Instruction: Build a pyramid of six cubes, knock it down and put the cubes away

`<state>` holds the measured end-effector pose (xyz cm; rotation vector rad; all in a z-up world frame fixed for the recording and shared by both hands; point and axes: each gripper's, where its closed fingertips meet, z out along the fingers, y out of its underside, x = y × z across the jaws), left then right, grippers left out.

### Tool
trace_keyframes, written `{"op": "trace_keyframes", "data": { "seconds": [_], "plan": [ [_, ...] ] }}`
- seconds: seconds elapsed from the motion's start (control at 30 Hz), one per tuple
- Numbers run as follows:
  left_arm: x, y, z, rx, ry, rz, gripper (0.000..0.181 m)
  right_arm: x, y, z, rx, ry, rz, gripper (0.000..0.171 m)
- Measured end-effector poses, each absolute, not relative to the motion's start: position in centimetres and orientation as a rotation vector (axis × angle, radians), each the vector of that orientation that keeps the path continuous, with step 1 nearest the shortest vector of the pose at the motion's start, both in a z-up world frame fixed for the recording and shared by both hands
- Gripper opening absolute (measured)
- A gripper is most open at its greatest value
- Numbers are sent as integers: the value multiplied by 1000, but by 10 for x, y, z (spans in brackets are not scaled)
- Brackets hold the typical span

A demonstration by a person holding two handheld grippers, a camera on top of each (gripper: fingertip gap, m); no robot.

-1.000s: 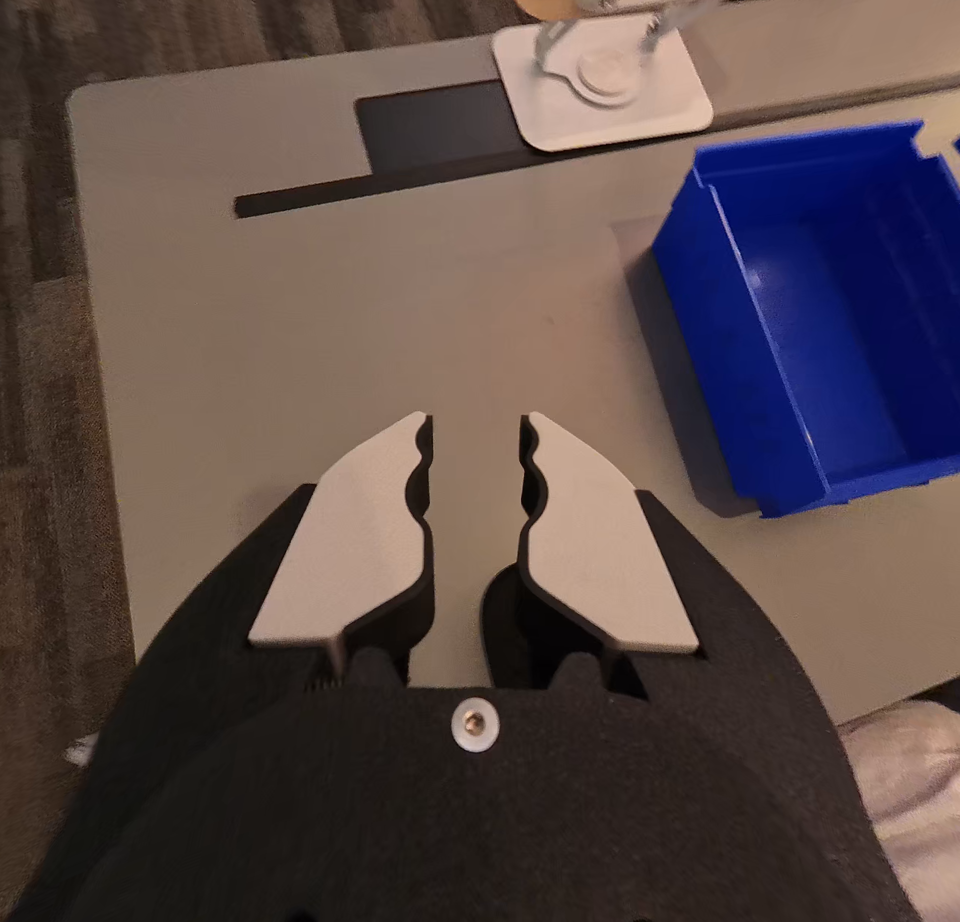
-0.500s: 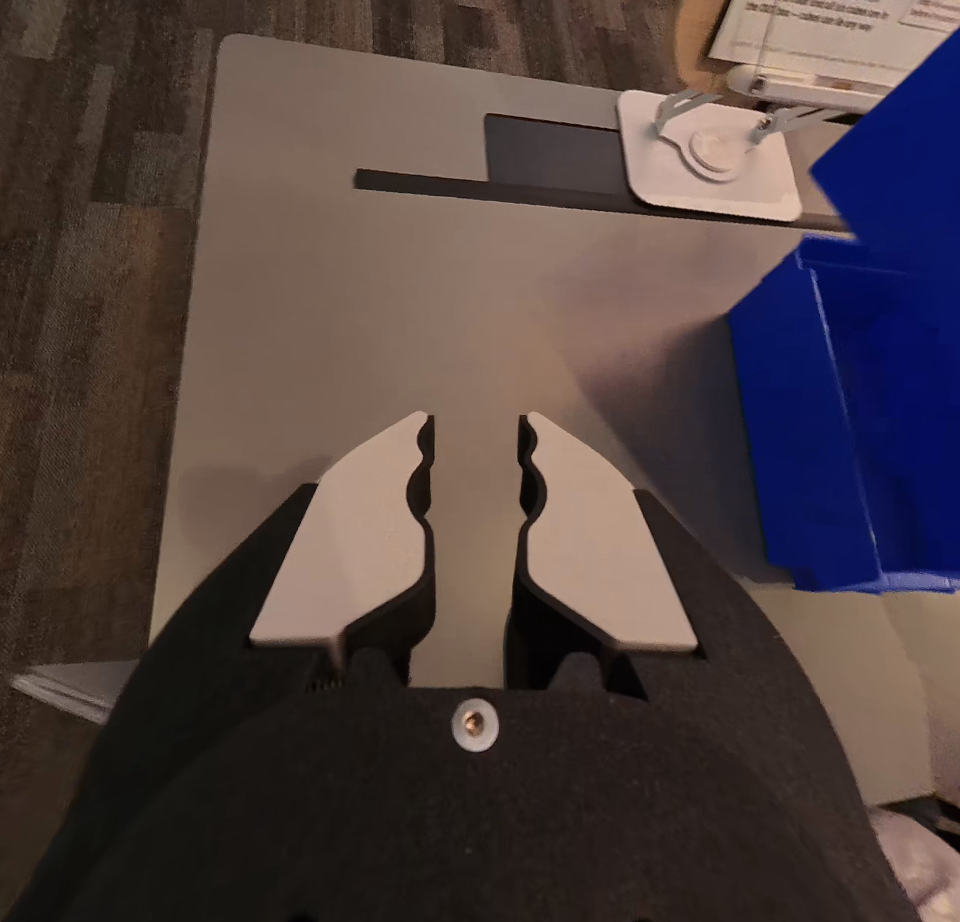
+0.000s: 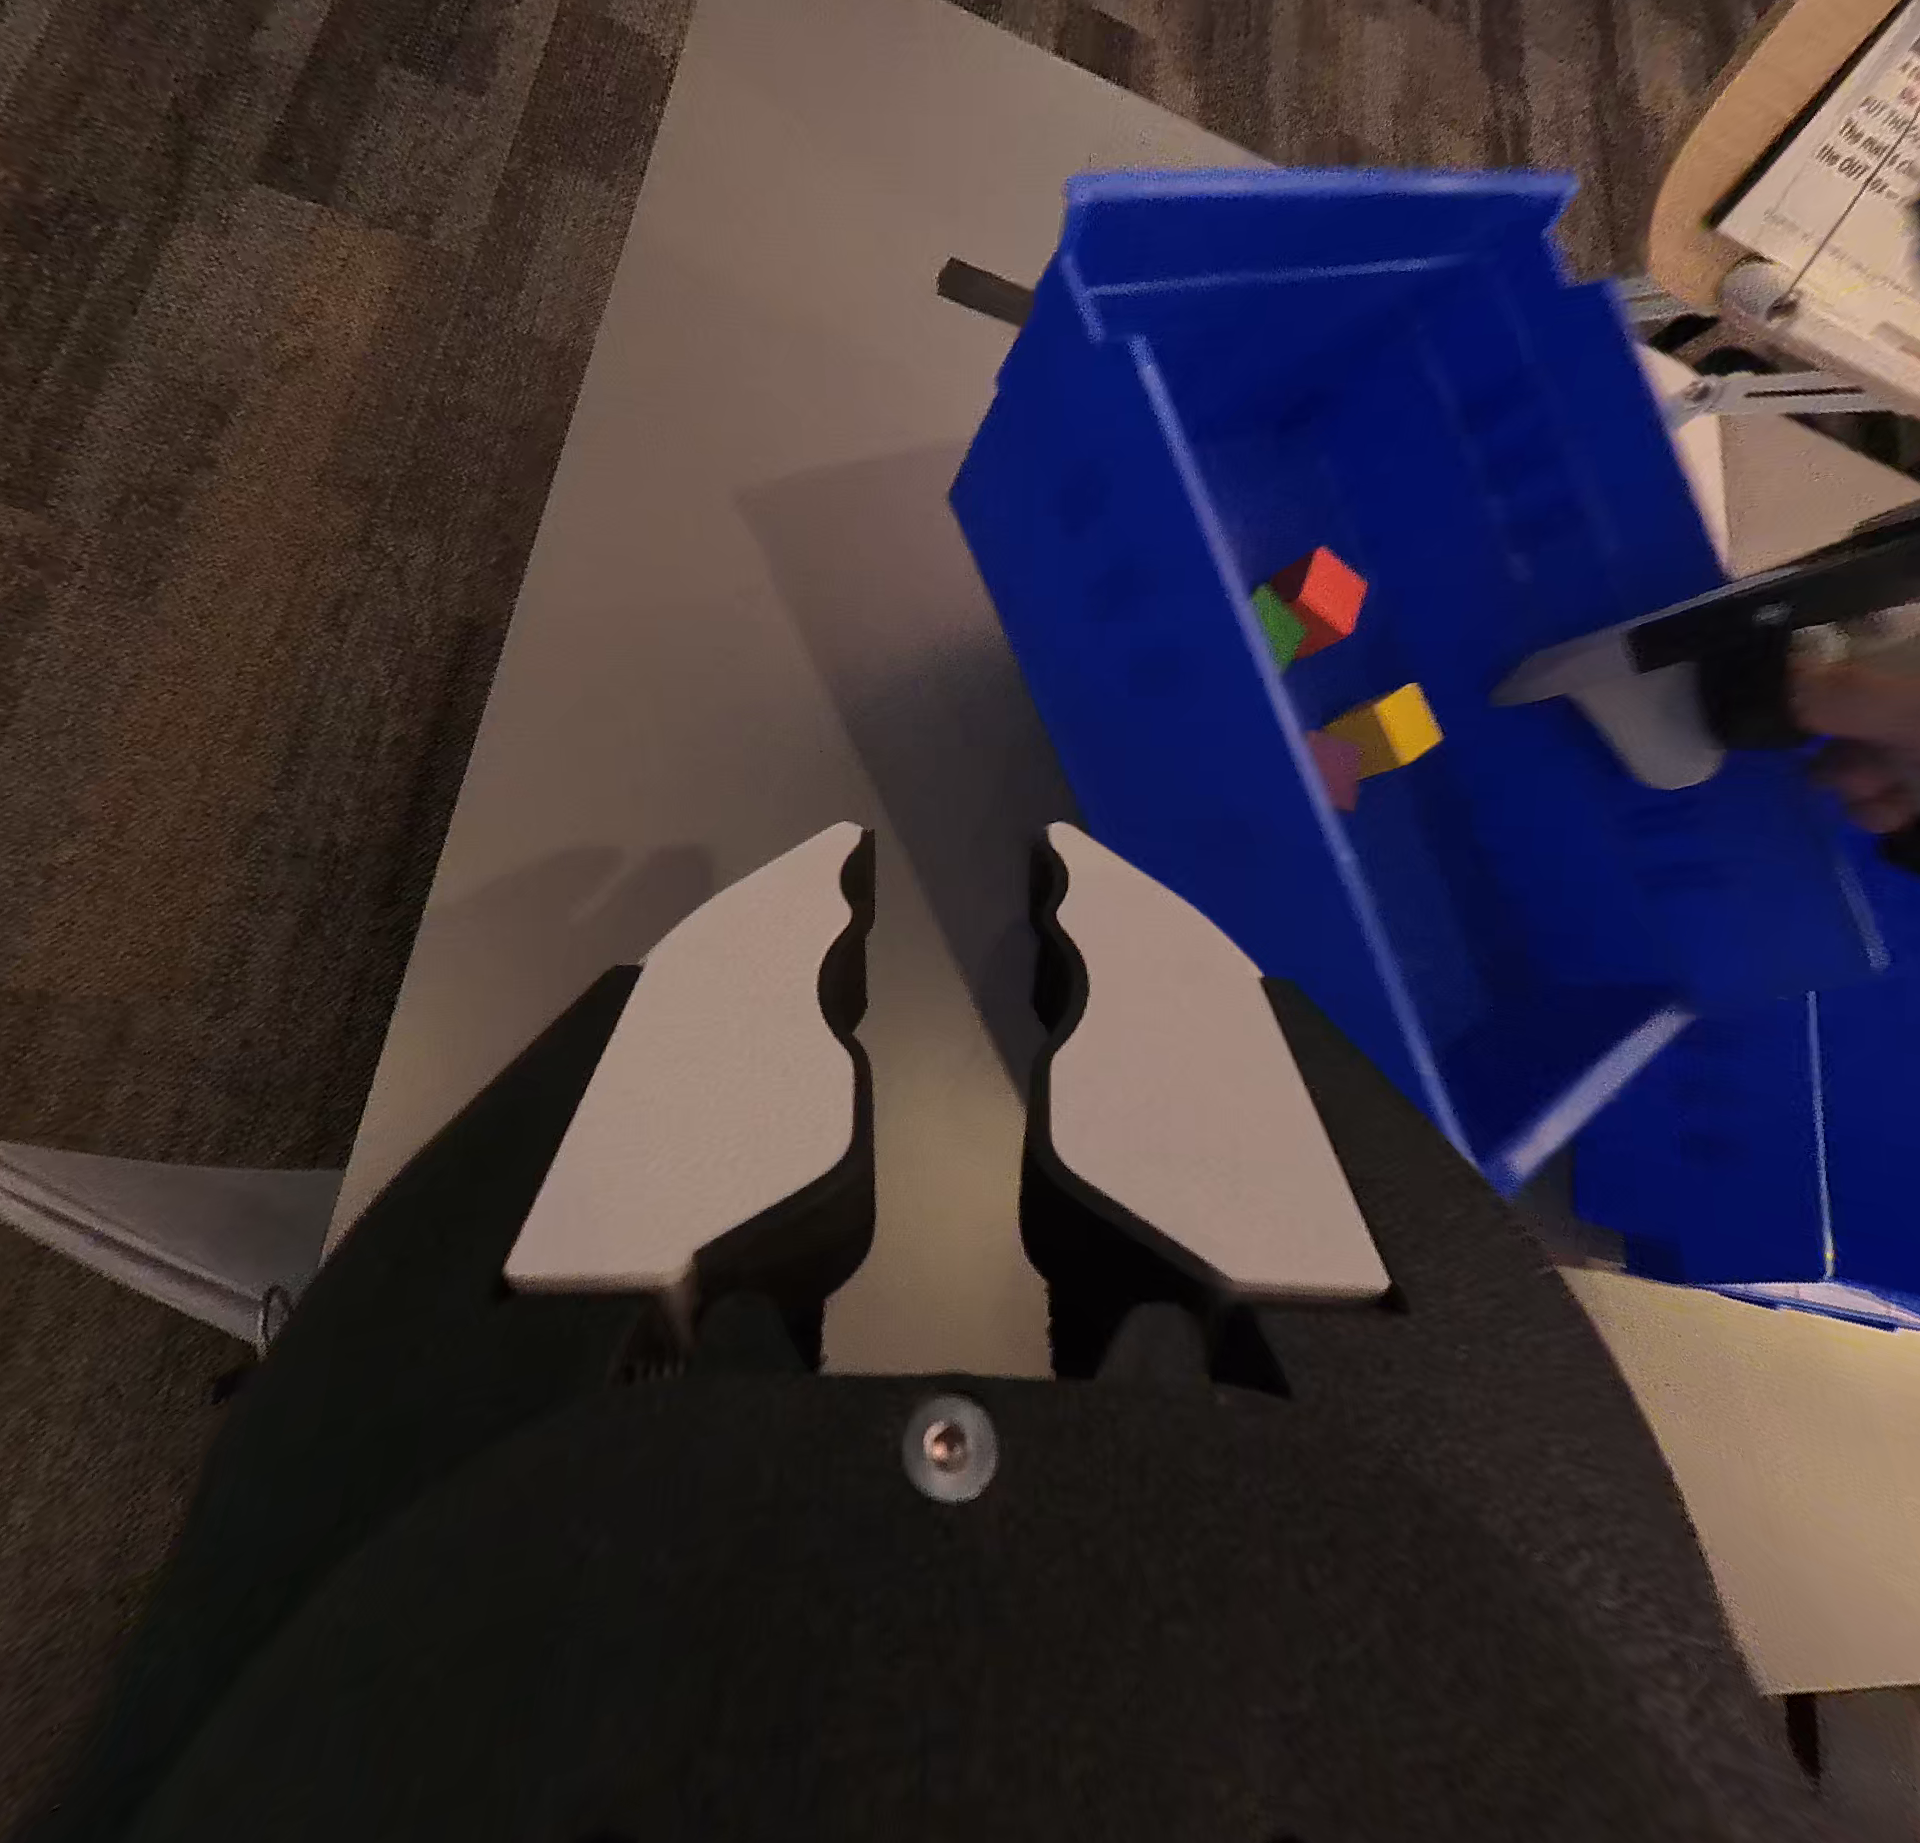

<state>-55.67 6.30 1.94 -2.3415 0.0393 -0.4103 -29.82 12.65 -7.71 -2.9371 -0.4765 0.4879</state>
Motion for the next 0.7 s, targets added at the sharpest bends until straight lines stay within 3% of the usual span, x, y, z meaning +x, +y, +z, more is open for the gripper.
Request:
{"op": "trace_keyframes", "data": {
  "seconds": [0.27,0.5,0.7],
  "plan": [
    [-546,66,15,-2356,93,-454,28,-305,119,-128,-3033,-258,432,10],
    [-535,65,15,-2362,155,-466,28,-318,106,-123,-3012,-100,585,25],
    [-521,64,-28,-2552,214,-553,36,-310,102,-110,-2984,-230,571,15]
  ]
}}
